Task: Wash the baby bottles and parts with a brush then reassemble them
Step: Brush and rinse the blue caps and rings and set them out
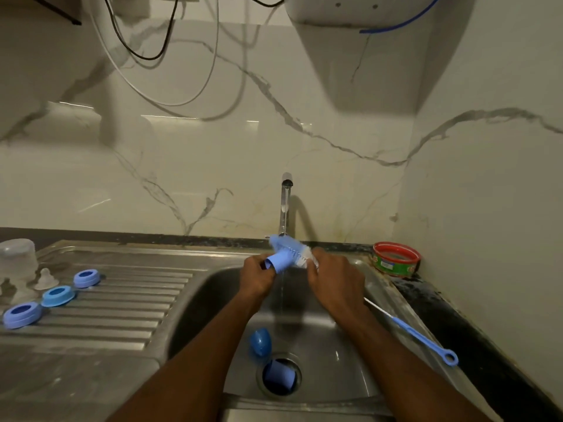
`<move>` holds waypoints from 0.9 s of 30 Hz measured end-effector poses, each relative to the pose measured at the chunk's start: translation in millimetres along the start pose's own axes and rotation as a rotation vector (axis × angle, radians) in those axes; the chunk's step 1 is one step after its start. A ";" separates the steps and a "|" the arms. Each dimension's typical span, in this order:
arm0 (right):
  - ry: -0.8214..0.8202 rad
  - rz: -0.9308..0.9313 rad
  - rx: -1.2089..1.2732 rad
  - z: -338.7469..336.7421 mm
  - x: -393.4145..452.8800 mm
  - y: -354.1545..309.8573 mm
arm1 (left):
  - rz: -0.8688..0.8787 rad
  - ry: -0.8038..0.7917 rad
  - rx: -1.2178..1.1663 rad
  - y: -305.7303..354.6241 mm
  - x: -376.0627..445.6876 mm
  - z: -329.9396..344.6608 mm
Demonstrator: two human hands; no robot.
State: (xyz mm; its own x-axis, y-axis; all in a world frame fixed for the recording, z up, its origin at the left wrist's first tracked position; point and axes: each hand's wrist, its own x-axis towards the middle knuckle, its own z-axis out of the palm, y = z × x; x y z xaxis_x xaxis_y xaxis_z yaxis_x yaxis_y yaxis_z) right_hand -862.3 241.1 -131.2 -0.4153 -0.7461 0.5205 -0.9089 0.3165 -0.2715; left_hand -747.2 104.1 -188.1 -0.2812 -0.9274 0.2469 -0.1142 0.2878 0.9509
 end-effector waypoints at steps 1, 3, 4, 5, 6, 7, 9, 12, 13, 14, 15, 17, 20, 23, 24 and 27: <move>-0.017 0.032 -0.026 0.6 2.0 1.3 | 0.001 0.011 -0.013 0.1 0.1 0.7; -0.053 0.043 -0.049 1.5 -0.5 3.4 | -0.030 0.003 -0.148 5.9 -3.8 1.8; -0.054 0.035 -0.051 2.8 -3.1 3.8 | -0.054 -0.023 -0.231 7.3 -4.3 2.0; -0.043 0.036 -0.051 3.0 -5.4 4.3 | -0.080 -0.057 -0.299 9.8 -5.6 1.3; -0.018 0.049 -0.058 1.5 -6.0 4.5 | -0.106 -0.094 -0.339 12.8 -7.5 1.2; 0.021 0.070 -0.075 -1.0 -5.5 5.0 | -0.124 -0.121 -0.356 14.2 -8.4 1.8; 0.093 0.111 -0.080 -4.8 -2.2 7.0 | -0.129 -0.145 -0.328 13.8 -7.0 2.6; 0.008 0.022 -0.012 -5.2 -4.0 1.2 | -0.093 -0.139 -0.199 3.7 -1.0 5.2; -0.045 -0.040 0.003 -2.7 -7.0 -2.0 | -0.056 -0.100 -0.103 1.0 -0.1 5.1; -0.065 -0.085 0.011 -0.9 -9.6 -4.5 | -0.015 -0.050 -0.008 -1.0 0.4 4.9; -0.053 -0.094 0.023 0.1 -9.5 -6.1 | 0.023 -0.006 0.055 -2.5 1.7 4.1; -0.021 -0.028 0.020 0.0 -5.3 -5.5 | 0.069 0.030 0.110 -0.8 1.9 3.8; -0.055 0.018 -0.010 -0.2 -3.7 -2.9 | 0.108 0.082 0.295 1.5 2.3 3.8; -0.077 -0.077 0.084 -1.3 -10.4 -4.9 | 0.038 0.160 0.256 -2.3 4.6 2.2; -0.079 -0.116 0.096 -1.9 -12.3 -5.5 | -0.003 0.181 0.215 -3.7 5.5 1.5; -0.062 -0.110 0.067 -2.7 -9.0 -3.2 | -0.072 0.142 0.117 -4.9 6.8 3.6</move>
State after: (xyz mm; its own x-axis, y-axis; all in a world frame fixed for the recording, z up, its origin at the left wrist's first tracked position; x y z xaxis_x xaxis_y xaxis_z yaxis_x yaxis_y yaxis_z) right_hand -855.8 248.3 -132.8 -0.3079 -0.8099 0.4993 -0.9435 0.1924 -0.2697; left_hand -752.0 97.3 -191.8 -0.1321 -0.9685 0.2111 -0.2417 0.2380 0.9407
